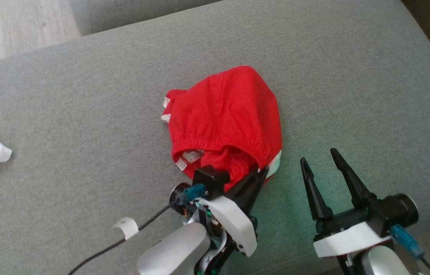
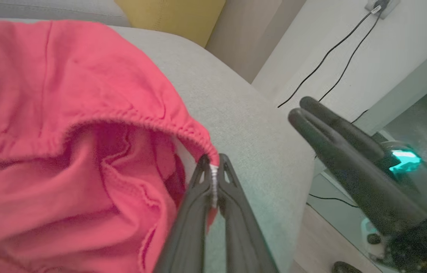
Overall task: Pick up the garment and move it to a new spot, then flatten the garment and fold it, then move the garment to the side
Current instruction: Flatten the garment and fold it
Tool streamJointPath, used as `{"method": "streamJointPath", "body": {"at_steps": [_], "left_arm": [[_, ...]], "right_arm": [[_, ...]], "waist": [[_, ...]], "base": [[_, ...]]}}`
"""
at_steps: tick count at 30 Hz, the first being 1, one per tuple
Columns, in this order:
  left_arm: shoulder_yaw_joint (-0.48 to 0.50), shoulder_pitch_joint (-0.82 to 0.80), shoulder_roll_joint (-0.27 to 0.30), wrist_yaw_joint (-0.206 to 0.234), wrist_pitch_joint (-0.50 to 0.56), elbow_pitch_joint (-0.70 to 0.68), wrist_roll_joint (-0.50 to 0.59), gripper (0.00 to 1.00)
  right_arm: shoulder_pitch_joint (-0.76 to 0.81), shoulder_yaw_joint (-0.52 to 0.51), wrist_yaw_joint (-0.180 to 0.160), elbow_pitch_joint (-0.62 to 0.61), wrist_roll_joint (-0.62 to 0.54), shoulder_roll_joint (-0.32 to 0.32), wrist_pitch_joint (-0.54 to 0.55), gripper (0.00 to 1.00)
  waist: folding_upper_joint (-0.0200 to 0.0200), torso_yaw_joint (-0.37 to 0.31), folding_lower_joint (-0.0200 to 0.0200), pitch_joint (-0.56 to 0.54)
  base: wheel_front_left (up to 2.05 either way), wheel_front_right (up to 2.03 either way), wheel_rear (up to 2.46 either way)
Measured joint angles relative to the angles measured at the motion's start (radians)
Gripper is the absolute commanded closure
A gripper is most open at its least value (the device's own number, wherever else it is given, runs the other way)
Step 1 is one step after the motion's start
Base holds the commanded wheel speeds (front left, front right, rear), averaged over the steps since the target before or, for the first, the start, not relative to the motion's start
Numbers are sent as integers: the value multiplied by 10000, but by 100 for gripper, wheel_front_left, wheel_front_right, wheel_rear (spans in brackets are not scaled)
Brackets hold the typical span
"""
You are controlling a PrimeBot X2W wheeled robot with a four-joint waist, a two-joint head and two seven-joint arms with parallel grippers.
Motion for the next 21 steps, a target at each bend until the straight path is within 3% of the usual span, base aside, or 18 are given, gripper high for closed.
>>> {"method": "streamJointPath", "body": {"at_steps": [7, 11, 16, 20, 21], "left_arm": [[81, -1220, -2, -754, -134, -811, -623, 100], [834, -2868, -35, -945, -42, -1321, -1185, 100], [1693, -3493, 240, -721, 464, -2220, -1887, 100], [1791, -1577, 1273, -117, 667, -3154, -2520, 100], [1791, -1577, 1273, -117, 667, -3154, -2520, 100]], "right_arm": [[15, -278, 0, -6, 59, 58, 0, 0], [44, -341, 0, -17, 59, 105, 0, 0], [233, -654, 0, -263, 61, 174, -2, 0], [501, -1034, 0, -460, 61, 199, -2, 0], [501, -1034, 0, -460, 61, 199, -2, 0]], "waist": [[0, 155, 0, -329], [0, 315, 0, -706], [1, 597, -1, -1114], [0, 918, -1, -1196], [0, 918, -1, -1196]], "base": [[0, 0, 0], [0, 0, 0], [0, 0, 0], [0, 0, 0], [0, 0, 0]]}}
